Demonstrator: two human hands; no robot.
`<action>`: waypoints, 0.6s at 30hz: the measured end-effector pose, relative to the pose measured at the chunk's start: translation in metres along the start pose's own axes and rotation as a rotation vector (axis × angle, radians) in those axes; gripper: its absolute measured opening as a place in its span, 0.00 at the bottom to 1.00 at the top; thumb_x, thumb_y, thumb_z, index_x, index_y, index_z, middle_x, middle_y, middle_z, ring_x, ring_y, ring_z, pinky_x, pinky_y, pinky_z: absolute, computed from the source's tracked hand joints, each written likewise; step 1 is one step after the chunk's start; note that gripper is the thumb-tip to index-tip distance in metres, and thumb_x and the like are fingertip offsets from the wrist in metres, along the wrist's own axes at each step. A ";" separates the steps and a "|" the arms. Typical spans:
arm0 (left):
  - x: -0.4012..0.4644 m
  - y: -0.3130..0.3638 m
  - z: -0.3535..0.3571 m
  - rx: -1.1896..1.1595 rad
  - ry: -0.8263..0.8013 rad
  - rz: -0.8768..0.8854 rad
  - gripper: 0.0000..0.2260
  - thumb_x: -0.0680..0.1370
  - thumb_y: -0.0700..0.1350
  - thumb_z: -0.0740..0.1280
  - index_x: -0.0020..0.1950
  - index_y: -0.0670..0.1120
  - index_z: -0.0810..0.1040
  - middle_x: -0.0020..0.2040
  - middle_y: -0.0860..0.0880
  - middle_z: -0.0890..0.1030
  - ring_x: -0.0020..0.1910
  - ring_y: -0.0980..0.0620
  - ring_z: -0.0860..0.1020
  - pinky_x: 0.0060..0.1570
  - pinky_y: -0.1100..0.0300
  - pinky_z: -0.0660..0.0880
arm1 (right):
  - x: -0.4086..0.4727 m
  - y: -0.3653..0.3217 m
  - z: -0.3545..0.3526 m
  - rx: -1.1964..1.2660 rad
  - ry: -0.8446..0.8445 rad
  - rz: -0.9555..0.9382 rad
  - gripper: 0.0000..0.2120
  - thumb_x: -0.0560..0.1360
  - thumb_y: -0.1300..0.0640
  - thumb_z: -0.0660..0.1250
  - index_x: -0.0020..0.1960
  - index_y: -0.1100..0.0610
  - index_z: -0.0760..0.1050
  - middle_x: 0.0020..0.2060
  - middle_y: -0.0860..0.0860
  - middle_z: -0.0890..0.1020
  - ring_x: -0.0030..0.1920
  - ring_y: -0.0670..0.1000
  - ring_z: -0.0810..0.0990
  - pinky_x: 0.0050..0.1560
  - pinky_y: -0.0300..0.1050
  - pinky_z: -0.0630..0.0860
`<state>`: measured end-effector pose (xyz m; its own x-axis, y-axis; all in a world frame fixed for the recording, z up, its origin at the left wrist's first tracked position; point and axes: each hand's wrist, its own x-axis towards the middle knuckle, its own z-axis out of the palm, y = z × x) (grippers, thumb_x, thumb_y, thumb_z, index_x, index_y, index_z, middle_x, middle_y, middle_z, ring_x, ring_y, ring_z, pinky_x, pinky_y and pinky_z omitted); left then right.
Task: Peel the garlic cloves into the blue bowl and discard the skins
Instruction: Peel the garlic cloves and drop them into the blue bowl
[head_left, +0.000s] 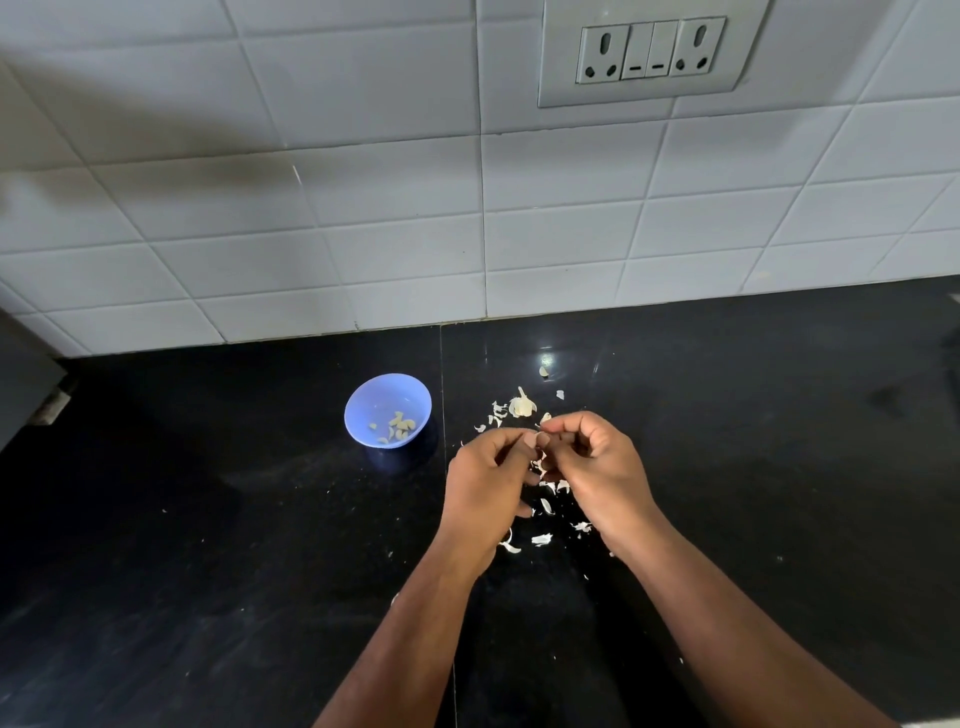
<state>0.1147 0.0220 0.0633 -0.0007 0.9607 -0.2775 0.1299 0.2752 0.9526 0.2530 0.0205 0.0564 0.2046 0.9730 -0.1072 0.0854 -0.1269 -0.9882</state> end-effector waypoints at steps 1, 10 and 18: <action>-0.001 0.001 0.001 -0.037 0.015 0.006 0.06 0.84 0.45 0.70 0.54 0.51 0.86 0.46 0.52 0.87 0.44 0.54 0.85 0.34 0.57 0.81 | -0.001 -0.001 0.000 0.006 -0.003 0.000 0.04 0.79 0.64 0.73 0.51 0.56 0.84 0.41 0.51 0.86 0.40 0.43 0.84 0.43 0.36 0.80; 0.000 -0.002 0.009 -0.063 0.130 0.051 0.05 0.83 0.43 0.70 0.50 0.50 0.85 0.39 0.49 0.86 0.37 0.54 0.83 0.31 0.58 0.78 | -0.008 -0.007 0.006 0.183 -0.034 0.095 0.05 0.82 0.62 0.70 0.52 0.57 0.85 0.42 0.54 0.88 0.40 0.50 0.84 0.48 0.47 0.85; -0.002 -0.005 0.015 -0.110 0.164 0.055 0.05 0.84 0.42 0.69 0.51 0.49 0.83 0.38 0.52 0.85 0.35 0.57 0.81 0.33 0.57 0.79 | -0.008 -0.004 0.013 0.255 0.027 0.111 0.06 0.81 0.65 0.68 0.51 0.61 0.84 0.38 0.53 0.86 0.37 0.49 0.82 0.41 0.40 0.81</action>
<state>0.1292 0.0184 0.0570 -0.1595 0.9648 -0.2089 0.0248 0.2154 0.9762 0.2388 0.0159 0.0598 0.2255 0.9498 -0.2166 -0.1864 -0.1762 -0.9665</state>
